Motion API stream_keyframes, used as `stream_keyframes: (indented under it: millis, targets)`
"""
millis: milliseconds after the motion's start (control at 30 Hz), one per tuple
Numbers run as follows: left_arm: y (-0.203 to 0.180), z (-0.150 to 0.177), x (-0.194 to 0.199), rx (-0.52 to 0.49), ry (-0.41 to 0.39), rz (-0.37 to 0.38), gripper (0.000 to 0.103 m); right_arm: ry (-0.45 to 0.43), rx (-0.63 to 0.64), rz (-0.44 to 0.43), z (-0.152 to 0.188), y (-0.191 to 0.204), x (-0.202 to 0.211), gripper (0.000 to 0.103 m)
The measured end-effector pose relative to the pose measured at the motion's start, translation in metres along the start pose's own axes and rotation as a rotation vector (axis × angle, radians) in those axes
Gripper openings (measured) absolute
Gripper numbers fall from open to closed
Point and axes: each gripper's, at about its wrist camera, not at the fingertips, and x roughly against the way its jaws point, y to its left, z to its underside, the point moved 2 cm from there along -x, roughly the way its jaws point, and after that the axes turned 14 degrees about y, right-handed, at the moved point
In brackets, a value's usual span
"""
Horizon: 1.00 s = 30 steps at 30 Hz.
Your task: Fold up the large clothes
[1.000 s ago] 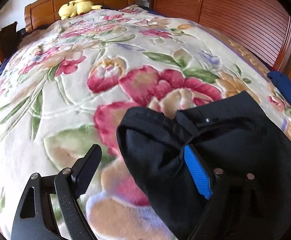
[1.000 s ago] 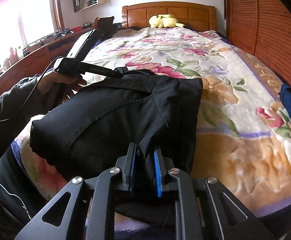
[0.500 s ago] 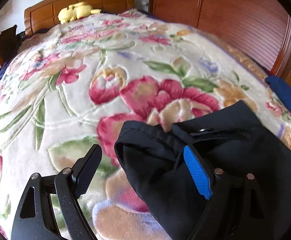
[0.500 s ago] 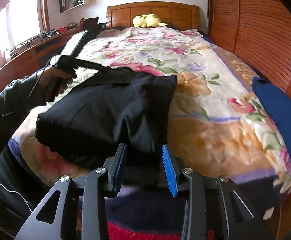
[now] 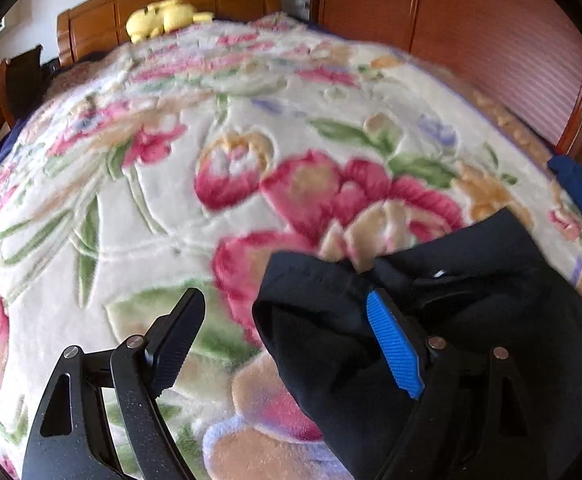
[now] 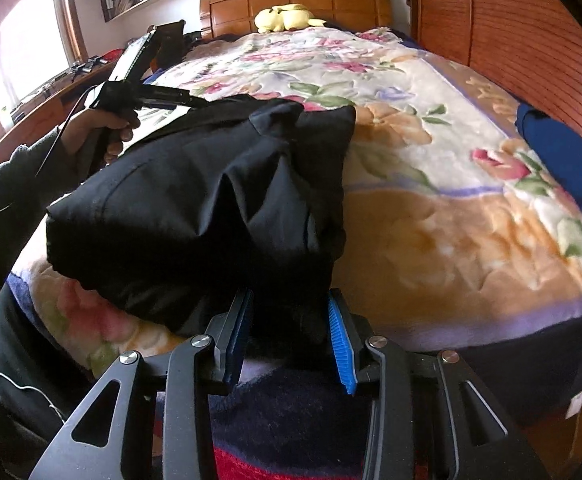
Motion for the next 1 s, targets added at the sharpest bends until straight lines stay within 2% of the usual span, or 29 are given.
stream_keyframes:
  millis: [33, 100, 167, 233, 300, 333, 400, 433, 467, 500, 533, 567, 700, 867, 1000]
  targets:
    - [0.000, 0.001, -0.006, 0.000, 0.012, 0.002, 0.084, 0.006, -0.002, 0.001, 0.000, 0.000, -0.003, 0.040]
    - [0.000, 0.002, -0.011, 0.001, 0.017, 0.009, 0.084, 0.018, -0.010, 0.010, 0.001, 0.000, -0.007, 0.050]
    - [0.001, 0.002, -0.014, 0.007, 0.017, 0.019, 0.084, 0.027, -0.016, 0.001, -0.001, -0.001, -0.013, 0.054]
    - [0.003, 0.001, -0.018, 0.014, 0.026, 0.061, 0.072, 0.024, -0.022, -0.008, -0.002, -0.001, -0.014, 0.055]
    - [0.004, 0.001, -0.022, 0.038, 0.052, 0.150, 0.049, 0.020, -0.035, -0.021, -0.002, -0.002, -0.016, 0.056]
    - [0.004, 0.001, -0.023, 0.046, 0.063, 0.175, 0.045, 0.015, -0.041, -0.029, -0.001, -0.001, -0.017, 0.056]
    - [-0.003, 0.001, -0.019, 0.025, 0.065, 0.161, 0.030, 0.000, -0.030, -0.043, 0.001, 0.004, -0.020, 0.056]
    - [-0.007, 0.001, -0.015, 0.012, 0.059, 0.137, 0.027, -0.007, -0.016, -0.052, 0.001, 0.006, -0.021, 0.049]
    - [-0.011, 0.001, -0.009, 0.001, 0.052, 0.113, 0.021, -0.009, -0.002, -0.077, 0.001, 0.008, -0.021, 0.034]
    - [-0.012, 0.002, -0.003, -0.003, 0.043, 0.096, 0.019, -0.009, 0.004, -0.105, -0.001, 0.006, -0.024, 0.029]
    - [-0.014, 0.002, 0.005, -0.004, 0.028, 0.081, 0.018, -0.020, 0.004, -0.118, -0.001, 0.006, -0.022, 0.019]
    - [-0.015, 0.002, 0.014, -0.007, 0.013, 0.067, 0.017, -0.038, 0.006, -0.129, -0.001, 0.005, -0.019, 0.015]
    - [-0.022, -0.005, 0.056, -0.025, -0.052, 0.030, 0.014, -0.144, -0.012, -0.191, 0.001, -0.010, 0.007, 0.010]
    - [-0.053, -0.016, 0.106, -0.071, -0.128, -0.007, 0.010, -0.261, -0.021, -0.158, -0.004, -0.038, 0.039, 0.009]
    - [-0.096, -0.030, 0.140, -0.124, -0.203, -0.034, 0.009, -0.348, 0.002, -0.091, -0.009, -0.069, 0.069, 0.009]
